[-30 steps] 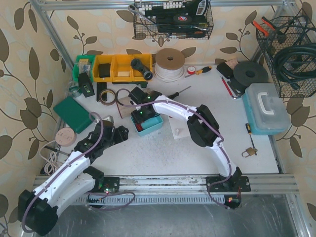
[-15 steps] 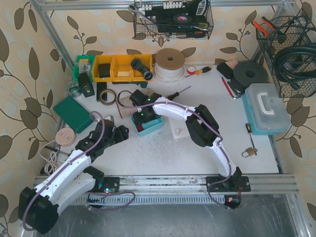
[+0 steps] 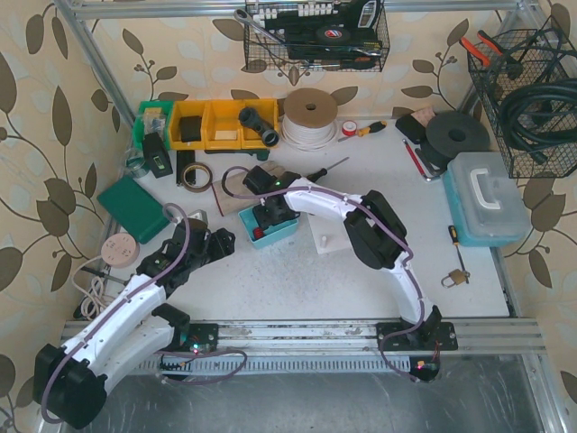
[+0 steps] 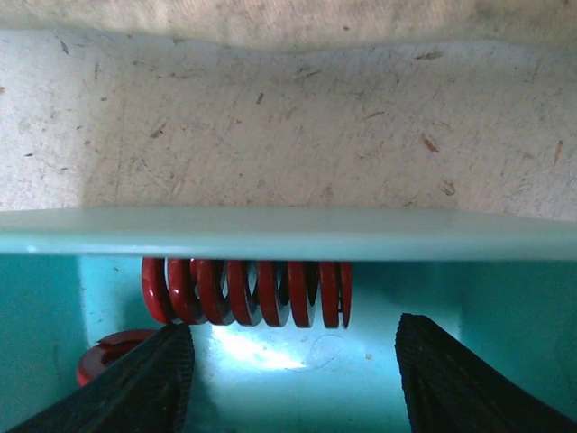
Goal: Install the large spring
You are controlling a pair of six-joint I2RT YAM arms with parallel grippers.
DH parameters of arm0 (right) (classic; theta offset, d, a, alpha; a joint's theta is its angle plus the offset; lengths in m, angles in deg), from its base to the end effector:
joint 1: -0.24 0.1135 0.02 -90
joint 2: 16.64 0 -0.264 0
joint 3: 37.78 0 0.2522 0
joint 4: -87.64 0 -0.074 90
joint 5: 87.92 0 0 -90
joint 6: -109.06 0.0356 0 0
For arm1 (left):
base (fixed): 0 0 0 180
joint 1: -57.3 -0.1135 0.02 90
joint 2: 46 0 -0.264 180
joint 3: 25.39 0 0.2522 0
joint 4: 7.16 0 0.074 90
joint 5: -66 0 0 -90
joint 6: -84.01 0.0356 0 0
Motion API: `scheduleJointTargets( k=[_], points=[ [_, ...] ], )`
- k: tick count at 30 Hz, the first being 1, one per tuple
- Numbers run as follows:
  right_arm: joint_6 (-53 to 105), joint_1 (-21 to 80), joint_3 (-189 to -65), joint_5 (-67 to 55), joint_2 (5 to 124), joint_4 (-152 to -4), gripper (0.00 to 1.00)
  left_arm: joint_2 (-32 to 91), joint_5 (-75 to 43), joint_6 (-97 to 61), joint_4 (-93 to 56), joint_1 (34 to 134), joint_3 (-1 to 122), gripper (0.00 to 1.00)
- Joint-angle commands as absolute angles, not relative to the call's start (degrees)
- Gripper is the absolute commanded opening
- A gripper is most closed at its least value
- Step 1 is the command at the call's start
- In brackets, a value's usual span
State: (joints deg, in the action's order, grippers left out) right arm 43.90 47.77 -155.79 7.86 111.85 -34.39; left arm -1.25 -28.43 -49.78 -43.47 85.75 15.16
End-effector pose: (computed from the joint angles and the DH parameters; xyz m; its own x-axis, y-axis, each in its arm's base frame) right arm 0.3217 0.3461 0.1725 -0.8677 -0.3289 -0.3727 -0.3795 0.9226 0.0693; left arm 0.1484 -0.0773 0.2098 -0.7052 -0.4026 -0.5836 -0.0896 0.8671 -0.4899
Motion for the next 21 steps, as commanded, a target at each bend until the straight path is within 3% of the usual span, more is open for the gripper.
scheduleJointTargets(
  k=[1, 5, 10, 21],
  points=[
    [42.9, 47.7, -154.6, 6.3, 109.1, -35.8, 0.64, -1.8, -28.3, -50.1, -41.9, 85.3, 16.8, 0.80],
    [40.4, 48.1, -156.3, 4.2, 109.3, -35.8, 0.67, -1.7, -28.1, -50.0, -41.9, 85.3, 16.8, 0.80],
    [39.8, 48.3, -156.4, 4.3, 109.4, -36.5, 0.84, -1.7, -28.0, -49.9, -41.8, 85.3, 16.7, 0.80],
    [37.6, 48.3, -162.4, 8.1, 115.2, -32.7, 0.83, -2.0, -28.0, -49.9, -41.7, 85.3, 16.6, 0.80]
  ],
)
